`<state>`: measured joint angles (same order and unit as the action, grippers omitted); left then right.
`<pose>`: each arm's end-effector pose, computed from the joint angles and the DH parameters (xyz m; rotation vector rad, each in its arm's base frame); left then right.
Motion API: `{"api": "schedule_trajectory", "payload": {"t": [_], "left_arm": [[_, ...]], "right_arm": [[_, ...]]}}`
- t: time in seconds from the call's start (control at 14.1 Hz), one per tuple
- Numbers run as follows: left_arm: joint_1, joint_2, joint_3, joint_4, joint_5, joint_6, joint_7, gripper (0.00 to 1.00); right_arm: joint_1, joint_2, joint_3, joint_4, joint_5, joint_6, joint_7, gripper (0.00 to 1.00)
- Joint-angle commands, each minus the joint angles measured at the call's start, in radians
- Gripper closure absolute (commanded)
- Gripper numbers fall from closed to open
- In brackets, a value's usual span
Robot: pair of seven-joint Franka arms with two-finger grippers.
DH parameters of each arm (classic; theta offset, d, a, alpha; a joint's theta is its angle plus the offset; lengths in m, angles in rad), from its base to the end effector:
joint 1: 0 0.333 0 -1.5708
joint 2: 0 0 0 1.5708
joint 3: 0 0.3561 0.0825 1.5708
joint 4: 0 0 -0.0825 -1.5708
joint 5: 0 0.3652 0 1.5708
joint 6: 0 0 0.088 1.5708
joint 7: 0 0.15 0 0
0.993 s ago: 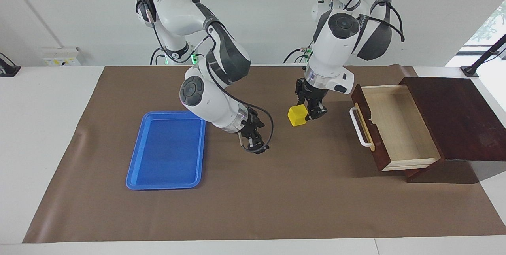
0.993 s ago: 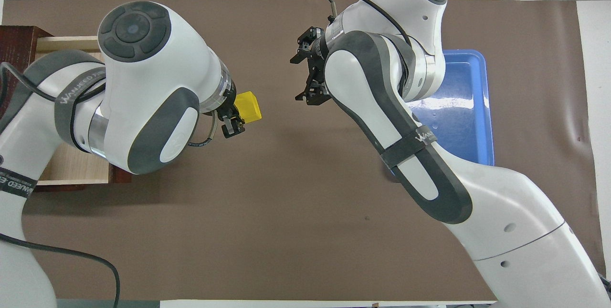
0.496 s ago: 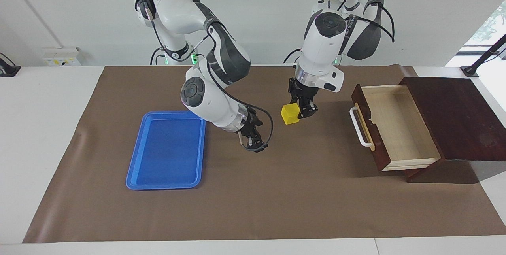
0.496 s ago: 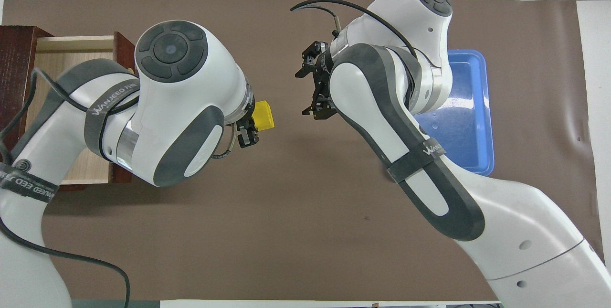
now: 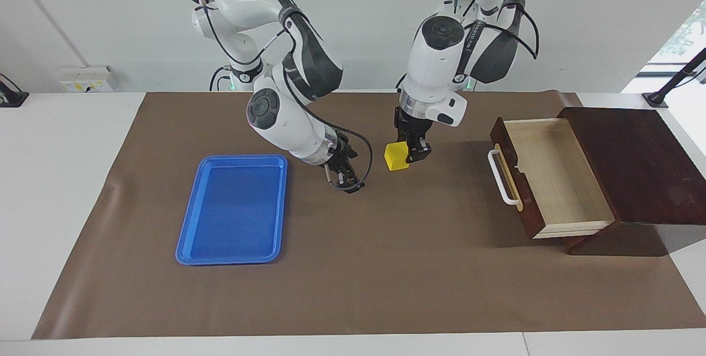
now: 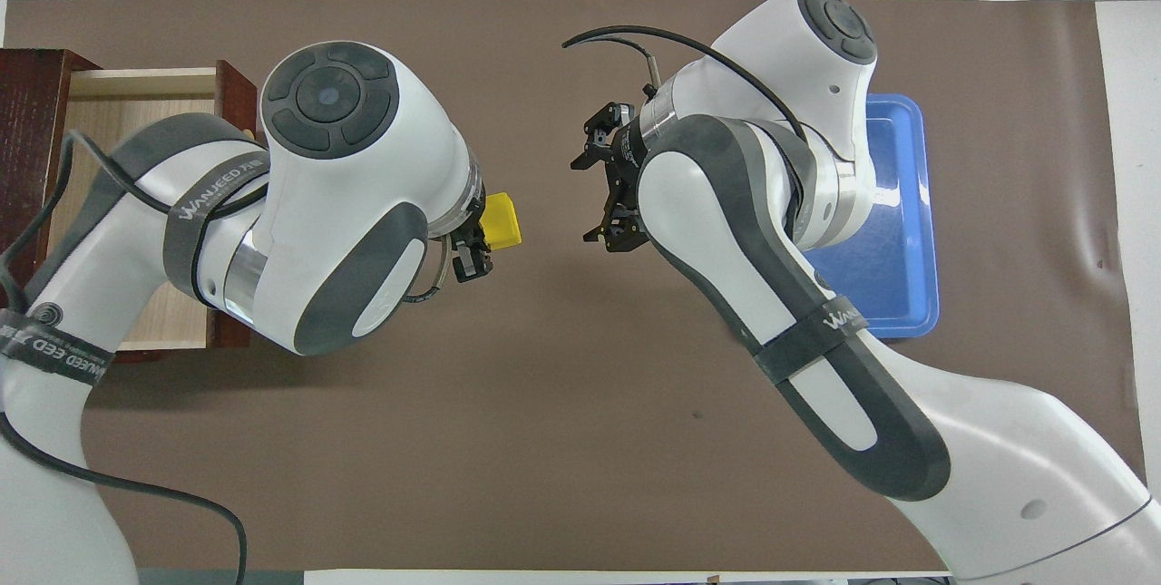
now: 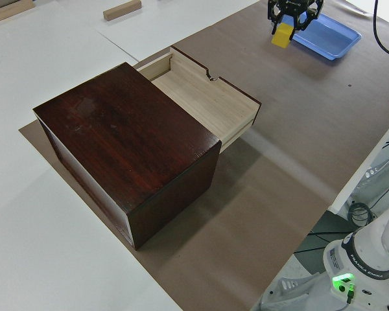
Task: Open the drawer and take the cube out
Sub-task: 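Move the right gripper to the cube held by the left gripper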
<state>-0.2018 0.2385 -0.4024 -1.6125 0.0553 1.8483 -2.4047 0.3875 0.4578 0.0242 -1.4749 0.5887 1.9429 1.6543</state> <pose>0.5284 -0.3303 0.4979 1.9446 2.4423 -0.0594 0.6171 0.3317 0.4324 -2.0611 1.8485 0.6756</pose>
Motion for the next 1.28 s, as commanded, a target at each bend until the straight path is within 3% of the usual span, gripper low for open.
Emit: {"api": "schedule_trajectory", "payload": {"t": [0.0,0.43,1.21], "left_arm": [[-0.002,-0.025,0.004,-0.036,0.014,0.023,-0.016,1.0],[-0.002,-0.027,0.004,-0.036,0.014,0.023,-0.017,1.0],[-0.002,-0.028,0.002,-0.047,0.014,0.025,-0.017,1.0]], "right_arm": [[0.007,-0.065,0.002,-0.104,0.042,0.065,-0.033,0.1],[0.031,-0.088,0.003,-0.145,0.051,0.16,-0.033,0.1],[0.047,-0.094,0.003,-0.143,0.102,0.172,-0.103,0.08]]}}
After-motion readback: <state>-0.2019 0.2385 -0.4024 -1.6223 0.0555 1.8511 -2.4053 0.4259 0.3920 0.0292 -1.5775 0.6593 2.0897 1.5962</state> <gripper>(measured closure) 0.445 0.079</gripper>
